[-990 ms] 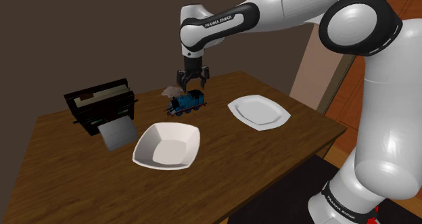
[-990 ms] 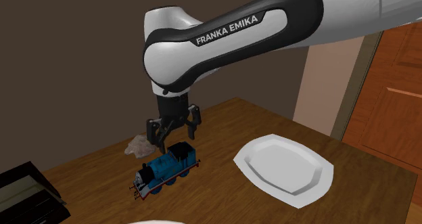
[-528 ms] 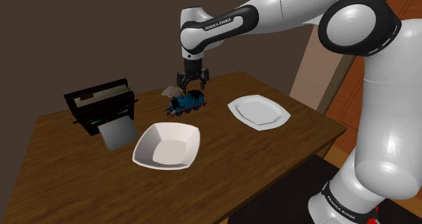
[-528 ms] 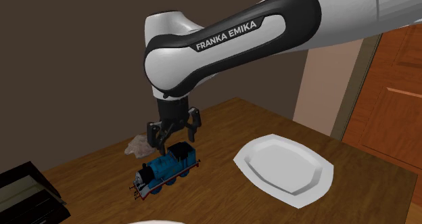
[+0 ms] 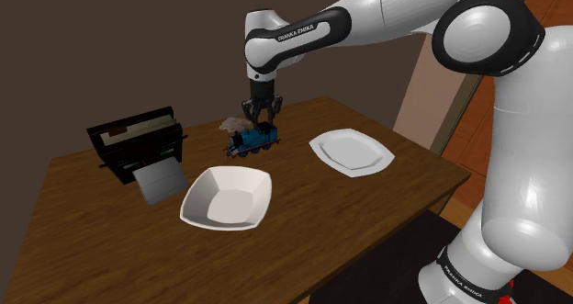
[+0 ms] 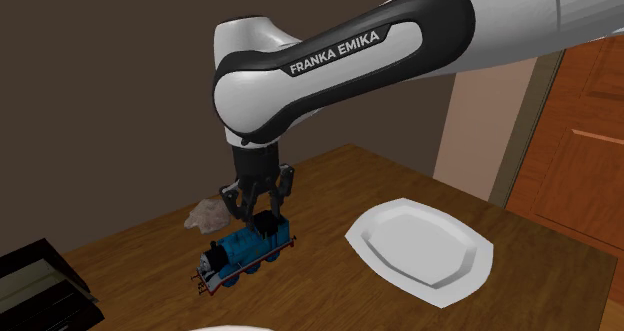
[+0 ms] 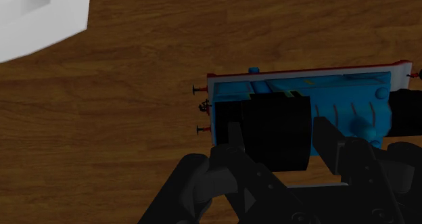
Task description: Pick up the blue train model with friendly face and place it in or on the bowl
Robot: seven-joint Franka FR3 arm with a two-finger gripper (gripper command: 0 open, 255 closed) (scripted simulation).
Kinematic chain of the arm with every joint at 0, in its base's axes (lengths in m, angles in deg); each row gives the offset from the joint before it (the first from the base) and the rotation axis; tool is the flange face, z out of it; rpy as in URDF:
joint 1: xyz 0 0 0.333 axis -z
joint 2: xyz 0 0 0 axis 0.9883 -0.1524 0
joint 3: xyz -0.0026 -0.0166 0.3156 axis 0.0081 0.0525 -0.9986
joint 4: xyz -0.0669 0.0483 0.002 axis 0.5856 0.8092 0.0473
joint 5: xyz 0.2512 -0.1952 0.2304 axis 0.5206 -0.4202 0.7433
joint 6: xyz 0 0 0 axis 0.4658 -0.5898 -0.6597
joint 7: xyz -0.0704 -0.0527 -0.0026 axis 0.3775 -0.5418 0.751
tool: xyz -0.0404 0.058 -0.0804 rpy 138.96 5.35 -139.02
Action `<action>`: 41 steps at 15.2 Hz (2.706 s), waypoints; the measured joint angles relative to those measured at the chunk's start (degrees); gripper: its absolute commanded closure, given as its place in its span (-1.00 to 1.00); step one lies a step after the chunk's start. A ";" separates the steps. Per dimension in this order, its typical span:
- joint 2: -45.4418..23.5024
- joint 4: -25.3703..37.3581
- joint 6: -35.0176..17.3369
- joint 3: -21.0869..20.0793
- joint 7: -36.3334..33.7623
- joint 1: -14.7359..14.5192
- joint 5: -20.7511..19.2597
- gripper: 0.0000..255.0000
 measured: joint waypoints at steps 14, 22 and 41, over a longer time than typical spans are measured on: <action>1.41 5.59 7.01 -0.15 0.28 -0.03 0.35 1.00; 1.46 11.78 13.24 -0.26 0.34 -0.27 0.41 1.00; 15.08 2.60 17.57 -5.89 -12.72 -7.69 2.36 1.00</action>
